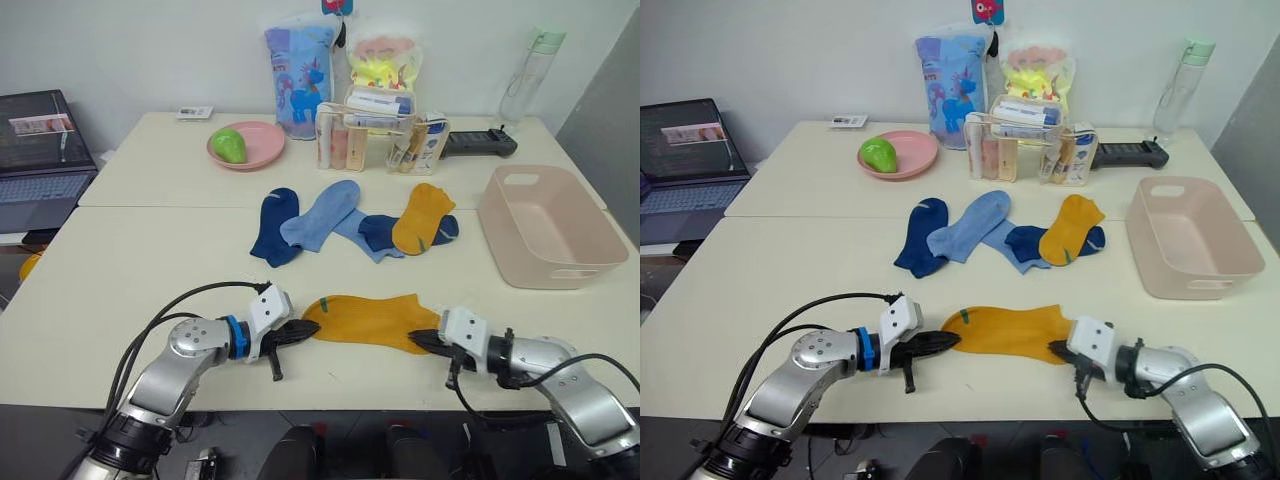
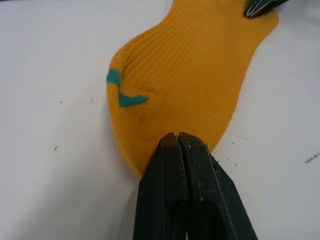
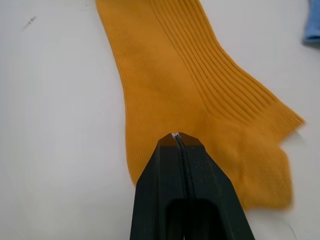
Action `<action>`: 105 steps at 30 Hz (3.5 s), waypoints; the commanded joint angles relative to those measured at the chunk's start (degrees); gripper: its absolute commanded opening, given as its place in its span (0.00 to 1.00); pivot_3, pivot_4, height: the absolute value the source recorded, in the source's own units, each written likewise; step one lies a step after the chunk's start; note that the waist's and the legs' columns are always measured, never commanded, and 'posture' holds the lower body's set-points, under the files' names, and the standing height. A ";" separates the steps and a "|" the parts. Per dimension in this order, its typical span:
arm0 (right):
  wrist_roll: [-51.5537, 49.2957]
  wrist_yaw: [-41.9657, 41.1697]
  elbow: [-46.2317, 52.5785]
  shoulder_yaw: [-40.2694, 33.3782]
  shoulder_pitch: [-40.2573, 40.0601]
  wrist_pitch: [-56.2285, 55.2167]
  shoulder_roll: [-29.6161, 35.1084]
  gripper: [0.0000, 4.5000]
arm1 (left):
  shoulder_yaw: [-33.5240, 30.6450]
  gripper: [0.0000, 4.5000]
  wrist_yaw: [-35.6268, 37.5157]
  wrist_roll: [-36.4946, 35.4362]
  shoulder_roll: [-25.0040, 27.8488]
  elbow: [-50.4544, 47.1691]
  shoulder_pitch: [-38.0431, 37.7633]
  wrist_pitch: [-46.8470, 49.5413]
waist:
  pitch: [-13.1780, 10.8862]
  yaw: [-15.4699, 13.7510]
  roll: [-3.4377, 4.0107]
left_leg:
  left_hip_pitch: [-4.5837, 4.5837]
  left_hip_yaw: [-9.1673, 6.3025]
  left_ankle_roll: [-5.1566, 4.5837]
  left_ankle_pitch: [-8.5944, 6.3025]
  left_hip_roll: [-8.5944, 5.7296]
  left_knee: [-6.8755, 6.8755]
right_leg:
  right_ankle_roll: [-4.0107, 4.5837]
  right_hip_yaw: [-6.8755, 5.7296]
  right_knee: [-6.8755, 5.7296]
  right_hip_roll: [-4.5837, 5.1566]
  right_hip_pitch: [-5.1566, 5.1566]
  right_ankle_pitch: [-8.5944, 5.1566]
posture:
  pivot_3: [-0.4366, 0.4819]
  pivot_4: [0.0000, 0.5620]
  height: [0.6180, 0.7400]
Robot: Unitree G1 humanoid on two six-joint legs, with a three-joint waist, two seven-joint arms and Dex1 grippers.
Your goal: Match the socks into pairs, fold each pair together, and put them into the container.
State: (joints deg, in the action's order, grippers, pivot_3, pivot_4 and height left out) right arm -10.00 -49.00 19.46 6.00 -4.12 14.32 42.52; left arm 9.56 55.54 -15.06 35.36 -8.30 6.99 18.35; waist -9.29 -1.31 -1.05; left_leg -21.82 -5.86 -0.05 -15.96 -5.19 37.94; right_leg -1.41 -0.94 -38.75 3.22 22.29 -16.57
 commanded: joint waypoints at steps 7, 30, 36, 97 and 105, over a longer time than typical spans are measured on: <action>-8.17 9.03 -0.25 -14.34 4.12 5.60 -5.51 0.14 | -15.80 0.04 -8.50 -11.05 -5.19 0.60 2.60 4.79 | 0.00 0.13 0.00 | 0.00 -0.01 -0.01 0.00 0.03 0.01 | 0.00 0.00 -0.06 -0.01 0.03 0.00 | 0.48 0.27 1.00; 0.47 12.14 -13.95 -7.62 18.43 3.92 -7.38 1.00 | -15.17 1.00 -7.57 -9.22 -3.77 0.66 7.66 1.27 | 0.00 0.42 0.00 | 0.01 0.09 0.14 0.08 0.01 0.02 | 0.01 0.05 -0.12 -0.01 0.05 0.01 | 0.48 0.27 1.00; 4.23 11.54 -25.84 -1.15 32.37 6.42 -10.73 1.00 | -6.96 1.00 -2.62 -9.89 -3.50 -4.74 16.30 6.05 | 0.00 1.27 0.00 | 0.02 0.12 0.22 0.13 0.01 -0.02 | 0.04 0.04 -0.08 -0.02 0.04 0.02 | 0.48 0.27 1.00; -20.06 -10.67 12.63 4.13 14.11 30.38 6.65 0.01 | 6.45 1.00 -2.48 6.13 -11.90 22.54 29.16 -4.04 | -0.06 0.51 -0.08 | -0.09 0.04 0.09 0.06 0.01 0.07 | -0.01 -0.03 -0.01 -0.01 0.04 0.03 | 0.48 0.27 1.00; -19.83 -9.68 12.83 4.41 13.22 29.49 5.79 0.00 | 9.59 0.91 -2.61 12.87 -17.21 37.11 34.42 -10.13 | -0.10 0.46 -0.15 | -0.12 0.04 0.19 0.12 0.00 0.08 | -0.03 -0.04 0.01 -0.01 0.05 0.03 | 0.48 0.27 1.00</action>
State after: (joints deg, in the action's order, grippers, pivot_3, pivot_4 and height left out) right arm -29.46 -58.85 31.11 10.77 9.36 44.59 48.53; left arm 18.75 52.91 -3.28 18.36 27.80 40.64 9.52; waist -9.39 -0.84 -1.20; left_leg -21.94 -5.83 0.14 -15.85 -5.19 38.02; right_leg -1.44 -0.98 -38.74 3.21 22.34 -16.53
